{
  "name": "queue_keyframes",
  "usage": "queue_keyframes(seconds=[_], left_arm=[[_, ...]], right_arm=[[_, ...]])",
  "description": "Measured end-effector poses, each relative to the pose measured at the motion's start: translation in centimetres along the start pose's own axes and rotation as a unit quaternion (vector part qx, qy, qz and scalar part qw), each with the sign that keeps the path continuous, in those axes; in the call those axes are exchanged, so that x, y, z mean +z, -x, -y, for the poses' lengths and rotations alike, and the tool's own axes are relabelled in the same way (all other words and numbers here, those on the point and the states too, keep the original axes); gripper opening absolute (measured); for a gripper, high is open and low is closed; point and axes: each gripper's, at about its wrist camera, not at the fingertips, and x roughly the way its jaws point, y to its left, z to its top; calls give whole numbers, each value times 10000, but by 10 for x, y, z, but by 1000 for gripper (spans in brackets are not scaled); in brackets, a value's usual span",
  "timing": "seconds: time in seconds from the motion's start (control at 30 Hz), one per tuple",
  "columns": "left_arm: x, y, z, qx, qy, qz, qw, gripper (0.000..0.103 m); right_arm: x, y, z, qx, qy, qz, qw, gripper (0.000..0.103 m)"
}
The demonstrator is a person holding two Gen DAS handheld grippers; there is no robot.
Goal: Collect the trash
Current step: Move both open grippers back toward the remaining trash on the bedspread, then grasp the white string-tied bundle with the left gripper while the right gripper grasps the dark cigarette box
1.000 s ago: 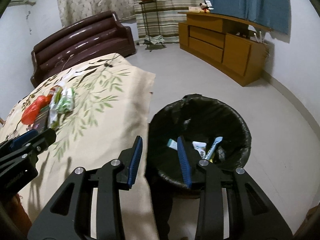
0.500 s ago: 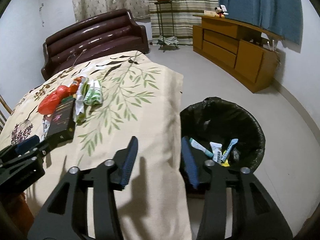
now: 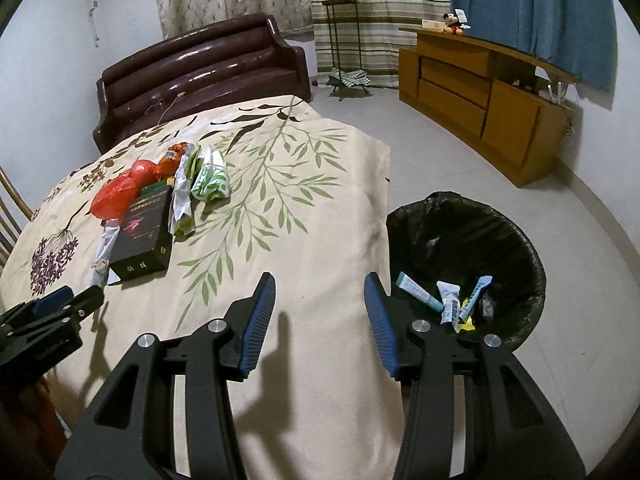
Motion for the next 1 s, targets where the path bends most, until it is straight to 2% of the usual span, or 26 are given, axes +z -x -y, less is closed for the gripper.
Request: queue_keyframes(seconds=[0.47,0.6,0.8,0.87,0.93,1.0], left_arm=[[15,-13,-9,-82,137,-2,9999,62],[15,-14,-12,-179,76,-1,9998,54],[15,-12,-10,-413,-61,-9,9991,31],[14,-12,-8,-514,-110,-12,9986,28],[13,-12,-6,-565,-195,1,9982,19],[13,-11,-4,-605,-263,6,9978,14]], right_arm=[[1,-5,-16,76,112,-55,9999,45],[2,-6,-20,95,140,-64,9998,45],[3,-10,-29,128,198,-90,9997,45],[4,-11,-34,146,235,-100,9996,45],[5,-12,-39,167,264,-108,9995,45],[6,-13,-46,205,311,-110,9992,45]])
